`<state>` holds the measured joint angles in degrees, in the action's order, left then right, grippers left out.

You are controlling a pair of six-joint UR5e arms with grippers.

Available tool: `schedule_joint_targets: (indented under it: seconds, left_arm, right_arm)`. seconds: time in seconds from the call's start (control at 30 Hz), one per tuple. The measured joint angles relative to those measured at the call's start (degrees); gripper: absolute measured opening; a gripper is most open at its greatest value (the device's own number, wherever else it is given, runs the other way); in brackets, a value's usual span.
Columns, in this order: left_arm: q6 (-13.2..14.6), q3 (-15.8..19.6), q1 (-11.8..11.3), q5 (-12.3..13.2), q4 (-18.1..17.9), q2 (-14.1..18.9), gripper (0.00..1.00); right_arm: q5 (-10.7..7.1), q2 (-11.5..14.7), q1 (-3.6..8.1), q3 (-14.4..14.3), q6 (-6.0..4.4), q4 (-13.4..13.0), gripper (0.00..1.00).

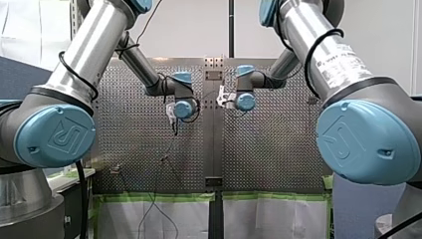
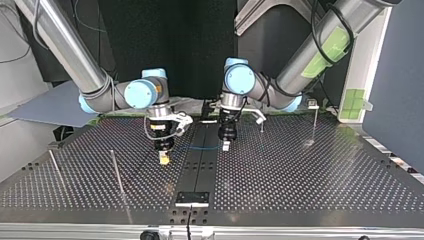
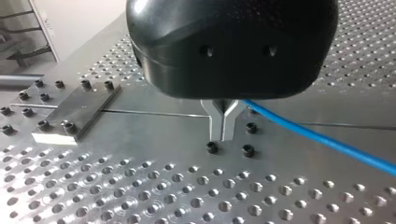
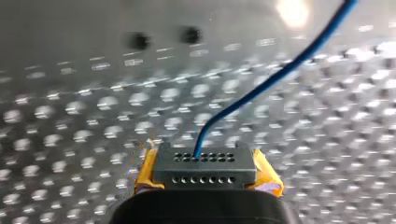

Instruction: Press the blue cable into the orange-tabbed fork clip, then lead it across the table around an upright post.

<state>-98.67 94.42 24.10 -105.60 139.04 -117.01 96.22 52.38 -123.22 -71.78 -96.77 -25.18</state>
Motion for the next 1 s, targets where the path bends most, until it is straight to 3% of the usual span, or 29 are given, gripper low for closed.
schedule_joint_targets:
  seconds: [0.27, 1.0]
  left_arm:
    - [-0.6, -0.6, -0.1, 0.0, 0.1, 0.0, 0.00]
    - [-3.3, -7.7, -0.1, 0.0, 4.0, 0.0, 0.00]
  right_arm:
    - [0.08, 2.9, 0.18, 0.0, -0.07, -0.1, 0.00]
    - [-0.18, 8.4, 0.65, 0.5, -0.33, -0.1, 0.00]
